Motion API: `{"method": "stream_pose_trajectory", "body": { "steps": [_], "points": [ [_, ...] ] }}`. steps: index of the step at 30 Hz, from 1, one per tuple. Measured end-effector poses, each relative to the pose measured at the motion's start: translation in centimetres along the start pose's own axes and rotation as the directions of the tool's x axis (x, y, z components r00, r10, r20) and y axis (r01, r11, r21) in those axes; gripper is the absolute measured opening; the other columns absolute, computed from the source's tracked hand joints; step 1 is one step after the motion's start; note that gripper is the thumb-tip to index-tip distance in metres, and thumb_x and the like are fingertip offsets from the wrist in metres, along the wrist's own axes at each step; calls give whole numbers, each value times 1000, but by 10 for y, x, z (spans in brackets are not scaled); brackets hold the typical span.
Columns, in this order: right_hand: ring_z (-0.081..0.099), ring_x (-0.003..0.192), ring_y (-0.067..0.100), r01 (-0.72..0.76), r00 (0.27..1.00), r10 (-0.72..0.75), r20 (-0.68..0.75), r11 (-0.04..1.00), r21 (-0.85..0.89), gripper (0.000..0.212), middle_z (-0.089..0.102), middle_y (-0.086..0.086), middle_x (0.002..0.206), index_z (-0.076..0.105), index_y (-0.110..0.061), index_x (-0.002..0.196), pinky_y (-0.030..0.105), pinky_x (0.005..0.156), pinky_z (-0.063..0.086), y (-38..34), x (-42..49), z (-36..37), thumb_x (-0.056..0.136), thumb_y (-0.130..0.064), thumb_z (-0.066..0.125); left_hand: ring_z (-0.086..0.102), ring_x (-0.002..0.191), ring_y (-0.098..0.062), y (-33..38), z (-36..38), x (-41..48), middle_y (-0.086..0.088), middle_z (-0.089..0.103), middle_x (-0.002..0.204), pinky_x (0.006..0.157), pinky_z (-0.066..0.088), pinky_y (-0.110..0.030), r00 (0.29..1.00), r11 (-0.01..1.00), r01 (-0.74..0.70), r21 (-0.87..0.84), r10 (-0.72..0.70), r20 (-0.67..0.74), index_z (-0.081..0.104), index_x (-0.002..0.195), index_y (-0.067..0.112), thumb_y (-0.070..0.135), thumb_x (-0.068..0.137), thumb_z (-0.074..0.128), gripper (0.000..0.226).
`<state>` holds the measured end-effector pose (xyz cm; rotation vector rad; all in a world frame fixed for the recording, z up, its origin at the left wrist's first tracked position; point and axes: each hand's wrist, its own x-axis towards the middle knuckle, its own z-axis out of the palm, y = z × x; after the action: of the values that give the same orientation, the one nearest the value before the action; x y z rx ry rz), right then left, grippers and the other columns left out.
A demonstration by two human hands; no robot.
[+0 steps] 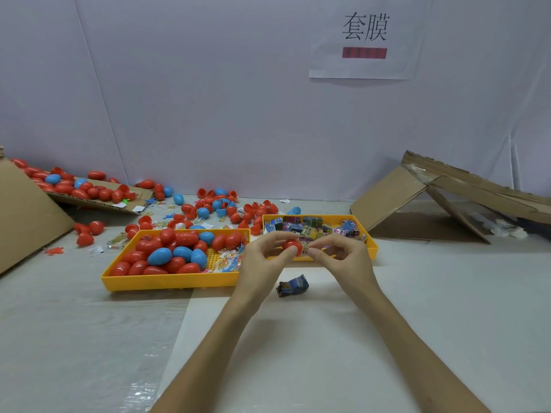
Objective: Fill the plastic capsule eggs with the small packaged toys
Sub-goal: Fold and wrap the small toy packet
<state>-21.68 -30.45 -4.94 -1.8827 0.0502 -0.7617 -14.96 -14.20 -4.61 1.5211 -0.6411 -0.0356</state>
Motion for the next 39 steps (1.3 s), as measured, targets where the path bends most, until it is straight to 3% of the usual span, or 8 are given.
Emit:
{"method": "stream_pose_trajectory", "body": {
  "steps": [8, 13, 16, 18, 23, 28, 32, 39],
  "points": [
    [68, 72, 9, 9, 1000, -9, -4, 1000, 1, 16, 74, -15, 84, 76, -28, 83, 19, 65, 54, -2, -1, 0, 85, -12, 79, 68, 92, 0, 1, 0, 0, 16, 75, 95, 73, 55, -18, 1000, 1000, 19, -19, -19, -6, 73, 100, 35, 16, 93, 71, 20],
    [68, 70, 24, -25, 999, 27, -36, 999, 34, 13, 74, -9, 80, 77, -27, 81, 26, 63, 56, -1, 0, 0, 84, -15, 80, 73, 93, -11, 1, -4, 1, 6, 78, 100, 75, 58, -24, 993, 975, 114, -192, -119, -12, 73, 110, 25, 17, 96, 67, 17],
    [67, 70, 28, -26, 999, 27, -35, 999, 33, 16, 74, -10, 80, 76, -28, 81, 30, 64, 56, -1, 0, 1, 85, -13, 79, 74, 94, -14, 2, -6, 2, 4, 78, 101, 81, 59, -31, 989, 965, 133, -227, -144, -32, 74, 108, 27, 19, 96, 67, 16],
    [66, 69, 27, -25, 999, 26, -34, 999, 33, 17, 74, -11, 81, 76, -29, 80, 26, 62, 55, -2, 0, 1, 85, -12, 79, 73, 97, -15, 1, -6, 2, 3, 77, 103, 85, 59, -34, 988, 968, 135, -211, -146, -40, 74, 107, 28, 19, 95, 68, 16],
    [68, 68, 14, -31, 999, 31, -34, 999, 8, 18, 74, -13, 82, 76, -30, 82, 27, 62, 57, -3, 0, 1, 85, -13, 79, 71, 98, -10, 0, -2, 1, 7, 76, 104, 79, 59, -25, 991, 981, 126, -147, -130, -18, 74, 107, 28, 17, 94, 70, 17],
    [69, 74, 30, -49, 997, 51, -55, 998, 30, 18, 75, -7, 83, 77, -29, 81, 49, 71, 60, -1, 0, 0, 85, -12, 79, 72, 94, -10, 0, -3, 1, 6, 77, 102, 79, 59, -27, 991, 980, 125, -157, -130, -18, 74, 107, 28, 19, 96, 68, 16],
    [73, 73, 18, -47, 997, 50, -53, 997, 62, 23, 76, -8, 85, 77, -33, 77, 35, 71, 62, -2, 0, -1, 85, -12, 79, 72, 87, -8, -1, -3, 1, 10, 77, 95, 72, 58, -23, 993, 987, 105, -126, -110, -35, 73, 107, 29, 21, 97, 66, 14],
    [74, 71, 17, -42, 999, 45, -23, 994, 98, 17, 76, -7, 85, 77, -26, 81, 23, 68, 58, -5, 0, -1, 85, -9, 78, 72, 85, -5, -2, -2, 2, 15, 76, 90, 67, 56, -16, 995, 992, 74, -107, -80, -55, 71, 104, 31, 22, 97, 65, 12]
  ]
}}
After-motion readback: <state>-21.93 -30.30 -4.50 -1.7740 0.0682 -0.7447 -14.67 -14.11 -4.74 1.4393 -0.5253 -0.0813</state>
